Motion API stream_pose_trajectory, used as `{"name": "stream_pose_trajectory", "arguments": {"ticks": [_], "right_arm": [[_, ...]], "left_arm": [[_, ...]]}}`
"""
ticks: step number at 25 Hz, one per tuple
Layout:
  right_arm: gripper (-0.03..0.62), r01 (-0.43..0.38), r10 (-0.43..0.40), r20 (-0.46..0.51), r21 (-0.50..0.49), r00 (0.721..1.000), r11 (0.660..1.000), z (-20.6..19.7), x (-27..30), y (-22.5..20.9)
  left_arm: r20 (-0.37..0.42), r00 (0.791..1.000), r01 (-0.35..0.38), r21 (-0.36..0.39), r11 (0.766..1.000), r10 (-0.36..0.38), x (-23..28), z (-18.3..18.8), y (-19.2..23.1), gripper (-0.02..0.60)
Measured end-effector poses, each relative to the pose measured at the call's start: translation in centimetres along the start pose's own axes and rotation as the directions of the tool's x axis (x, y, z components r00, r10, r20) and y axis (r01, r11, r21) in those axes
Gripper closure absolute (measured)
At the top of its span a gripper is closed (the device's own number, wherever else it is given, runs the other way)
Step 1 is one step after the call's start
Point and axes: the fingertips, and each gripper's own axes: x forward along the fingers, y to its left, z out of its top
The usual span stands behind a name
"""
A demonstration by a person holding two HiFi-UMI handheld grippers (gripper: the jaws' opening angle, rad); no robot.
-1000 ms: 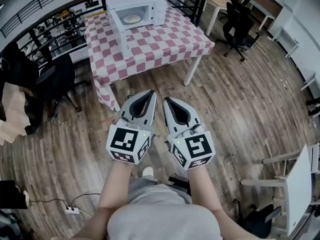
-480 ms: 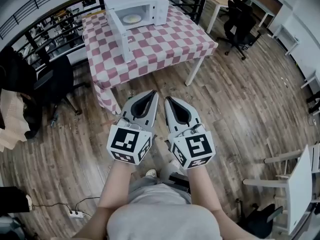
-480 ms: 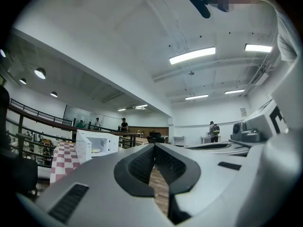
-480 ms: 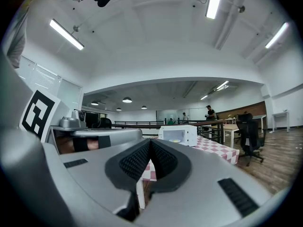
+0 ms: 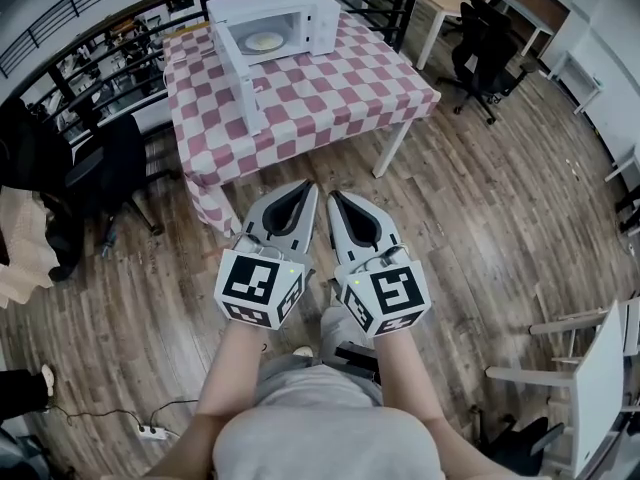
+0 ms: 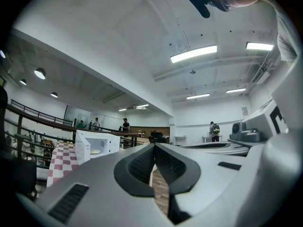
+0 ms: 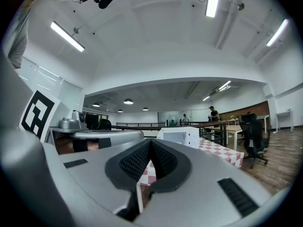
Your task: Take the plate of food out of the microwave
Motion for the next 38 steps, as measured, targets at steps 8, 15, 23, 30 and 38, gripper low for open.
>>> {"name": "stream_pose_trajectory", "arguments": {"ticks": [8, 15, 23, 30, 38], "right_arm": [[0.569, -0.030, 0.030, 0.004, -0.006, 1.000, 1.000, 0.3, 3.0, -3.3], [0.569, -0.082, 0.082, 0.016, -0.014, 0.996, 0.997, 1.2, 5.9, -6.3], [0.569, -0.143, 0.143, 0.018, -0.013, 0.990, 0.990, 1.4, 9.7, -10.1], [0.568, -0.175, 0.176, 0.001, -0.071, 0.984, 0.982, 1.2, 12.6, -13.5], [0.568, -0.252, 0.252, -0.009, -0.065, 0.968, 0.965, 1.2, 15.8, -16.7]], "left_arm": [[-0.003, 1.000, -0.019, -0.016, 1.000, 0.019, 4.3, 0.0, 1.4, 0.578], [0.010, 0.998, -0.067, -0.018, 0.998, 0.067, 8.1, 0.7, 3.0, 0.578], [0.005, 0.990, -0.141, -0.019, 0.990, 0.141, 12.5, 0.6, 5.3, 0.578], [-0.002, 0.987, -0.162, -0.007, 0.987, 0.162, 17.0, 0.3, 6.4, 0.578], [0.008, 0.977, -0.211, -0.025, 0.977, 0.212, 21.6, 0.1, 8.3, 0.578]]}}
